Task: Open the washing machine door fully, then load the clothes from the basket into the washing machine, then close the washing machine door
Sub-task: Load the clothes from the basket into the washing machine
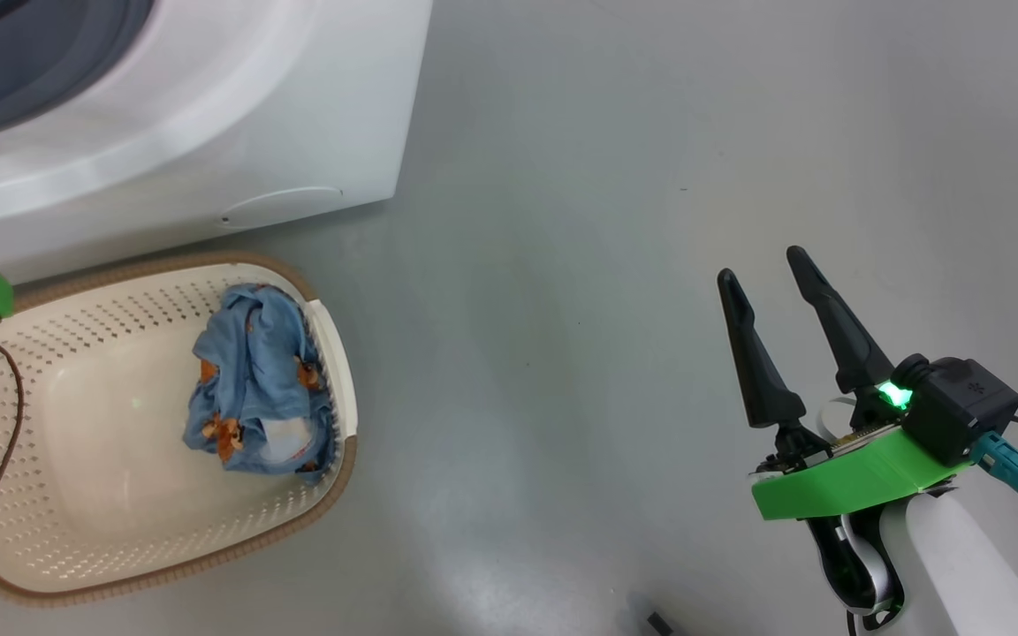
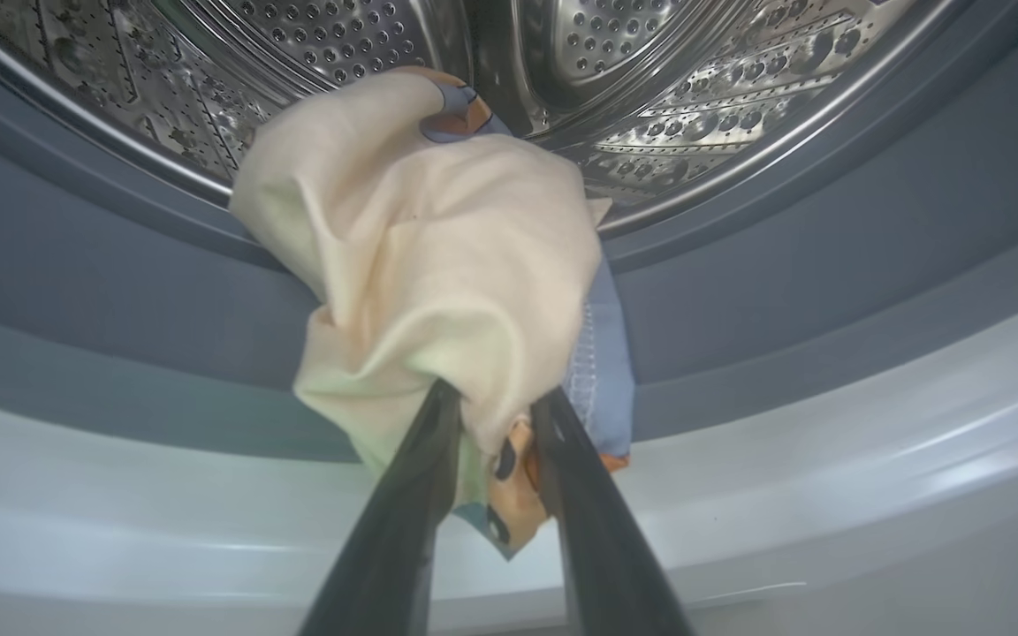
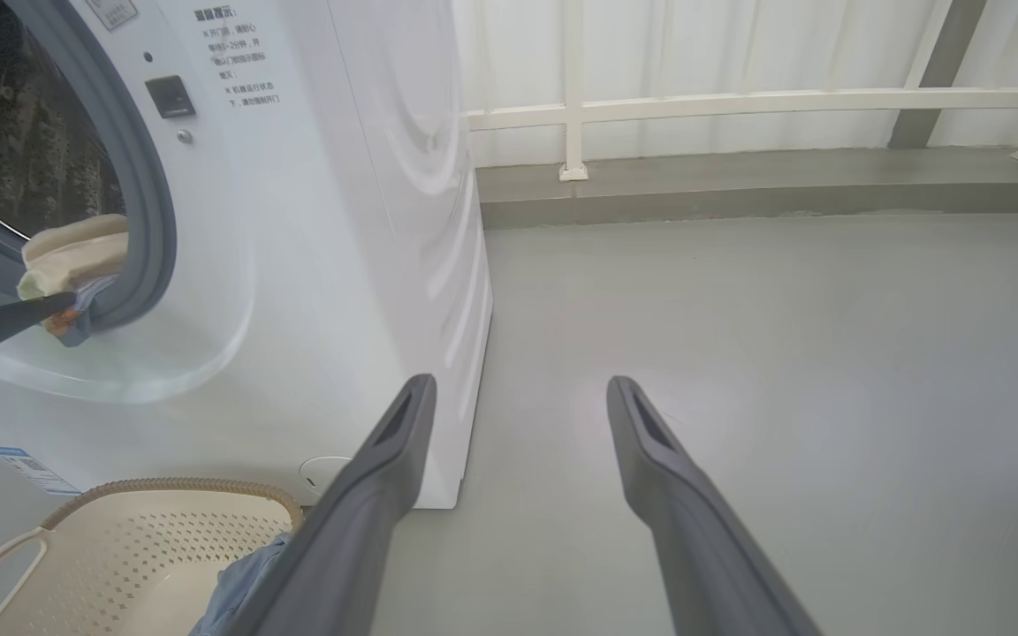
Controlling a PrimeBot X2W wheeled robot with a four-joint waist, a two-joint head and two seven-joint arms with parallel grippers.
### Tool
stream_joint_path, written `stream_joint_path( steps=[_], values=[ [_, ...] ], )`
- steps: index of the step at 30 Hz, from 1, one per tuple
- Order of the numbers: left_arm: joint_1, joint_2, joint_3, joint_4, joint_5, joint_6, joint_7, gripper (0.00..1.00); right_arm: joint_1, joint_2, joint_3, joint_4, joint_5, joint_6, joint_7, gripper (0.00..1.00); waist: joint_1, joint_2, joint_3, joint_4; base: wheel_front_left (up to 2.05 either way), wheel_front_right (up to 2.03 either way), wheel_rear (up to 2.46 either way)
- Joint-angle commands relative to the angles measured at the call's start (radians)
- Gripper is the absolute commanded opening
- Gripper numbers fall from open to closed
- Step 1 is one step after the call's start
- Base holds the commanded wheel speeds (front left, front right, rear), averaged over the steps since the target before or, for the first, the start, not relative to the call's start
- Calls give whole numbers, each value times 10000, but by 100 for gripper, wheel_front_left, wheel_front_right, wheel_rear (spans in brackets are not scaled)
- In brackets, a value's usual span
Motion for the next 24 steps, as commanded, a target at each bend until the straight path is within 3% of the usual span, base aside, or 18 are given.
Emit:
stream_joint_path(
  steps=[1, 3, 9, 24],
  values=[
    [-146, 541, 191, -293, 164, 62, -63, 30, 50, -36, 112, -260, -135, 46, -80, 100, 0, 0, 5, 20, 0, 0, 0],
    [-200, 524, 208, -531, 199, 47, -63, 24, 51, -30, 82, -273, -131, 46, -80, 100, 0, 0, 27, 48, 0, 0, 0],
    [-327, 367, 231, -1201, 333, -1, -63, 16, 10, 28, 77, -264, -129, 46, -80, 100, 0, 0, 100, 122, 0, 0, 0],
    [-1483, 495, 293, -1254, 625, -51, -63, 15, -54, 153, 265, -290, -70, 46, -80, 100, 0, 0, 438, -111, 0, 0, 0]
  ],
)
